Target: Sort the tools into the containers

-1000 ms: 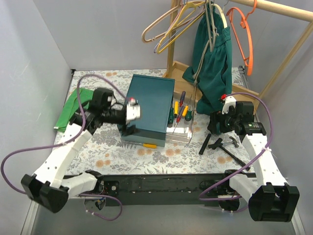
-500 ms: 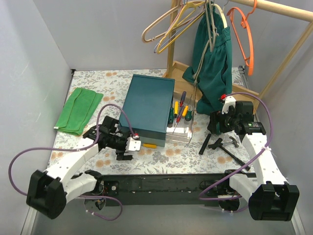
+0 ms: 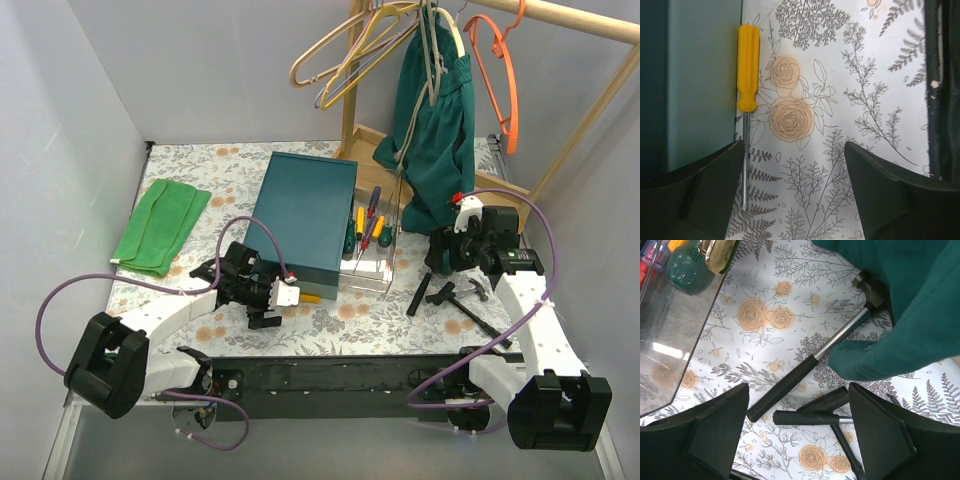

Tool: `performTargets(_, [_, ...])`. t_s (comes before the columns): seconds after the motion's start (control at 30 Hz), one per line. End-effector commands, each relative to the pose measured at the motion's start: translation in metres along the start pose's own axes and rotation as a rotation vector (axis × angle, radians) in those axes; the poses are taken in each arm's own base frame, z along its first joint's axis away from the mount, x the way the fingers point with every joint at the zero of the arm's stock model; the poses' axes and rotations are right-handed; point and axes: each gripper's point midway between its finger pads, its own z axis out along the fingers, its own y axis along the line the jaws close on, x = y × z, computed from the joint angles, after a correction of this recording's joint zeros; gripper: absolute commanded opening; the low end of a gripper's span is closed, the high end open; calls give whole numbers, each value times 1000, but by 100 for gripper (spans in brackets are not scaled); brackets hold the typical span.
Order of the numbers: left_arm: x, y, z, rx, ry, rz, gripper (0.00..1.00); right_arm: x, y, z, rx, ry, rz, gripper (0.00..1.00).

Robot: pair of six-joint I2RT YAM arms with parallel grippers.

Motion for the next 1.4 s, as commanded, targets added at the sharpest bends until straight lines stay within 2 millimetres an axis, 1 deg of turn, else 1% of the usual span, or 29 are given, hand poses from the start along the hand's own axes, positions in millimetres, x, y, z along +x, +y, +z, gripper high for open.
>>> performTargets(0.0, [6,19,13,-114,26,39,82,-9,-3,1,4,-22,-15,88])
performTargets(0.03, [3,22,16,-129,19,60,82,-9,-2,1,2,-21,-15,88])
performTargets(0.1, [10,19,24,-124,44,43,83,-9,-3,2,4,-16,-12,88])
performTargets(0.2, [13,18,29,-110,60,-4,85,-9,-3,3,2,-12,-11,88])
performTargets(0.27, [15,10,33,-73,67,-30,86,-8,-3,4,-1,-9,-11,88])
performTargets(0.37, [12,-9,34,36,51,-55,79,-8,-3,5,-3,-7,-11,88])
performTargets(0.4, [15,-21,32,86,65,-69,78,-7,-3,5,-5,-4,-10,88])
performTargets(0.43, [11,-26,32,116,50,-79,75,-7,-3,5,-5,-3,-9,88])
performTargets(0.5, [15,-39,31,173,70,-120,74,-8,-2,6,-8,-6,-5,88])
performTargets(0.53, [14,-41,31,188,73,-132,69,-9,-3,6,-7,-9,-9,88])
performTargets(0.6, [15,-50,30,233,83,-154,63,-8,-3,6,-8,-8,-7,88])
performTargets(0.63, [15,-51,30,235,85,-166,61,-9,-3,6,-8,-9,-8,88])
performTargets(0.67, [15,-50,29,223,85,-171,59,-7,-2,6,-8,-6,-7,88])
performTargets(0.7, [6,-38,27,166,54,-144,60,-6,-2,6,-9,-6,-8,88])
performTargets(0.73, [2,-34,26,134,38,-133,63,-6,-2,6,-10,-7,-5,88])
performTargets(0.77, [5,-35,25,108,38,-122,71,-3,-2,6,-10,-1,-2,88])
performTargets(0.8, [-9,-19,19,18,-17,-51,73,-3,-1,6,-13,-4,-2,88])
performTargets(0.87, [-8,-14,17,-47,-23,-1,77,-1,0,6,-18,-3,0,88])
performTargets(0.9, [-3,-10,18,-84,-13,17,79,0,0,7,-17,-2,2,88])
performTargets(0.93, [-4,-7,16,-107,-13,28,79,0,0,7,-16,-2,0,88])
performTargets(1.03, [-1,-2,19,-132,-2,9,81,-2,0,7,-18,-6,-1,88])
performTargets(1.1, [-4,5,20,-147,-7,-26,82,-5,0,6,-18,-10,-4,88])
performTargets(1.13, [-9,12,19,-158,-13,-31,86,-5,0,6,-16,-12,-3,88])
performTargets(1.17, [-6,12,23,-144,-3,-53,98,-5,-1,6,-14,-12,-2,88])
performTargets(1.3, [-17,27,27,-161,-23,-68,98,-6,-1,5,-13,-13,-3,88])
performTargets(1.37, [-22,29,29,-164,-38,-56,98,-5,-1,6,-11,-12,-5,88])
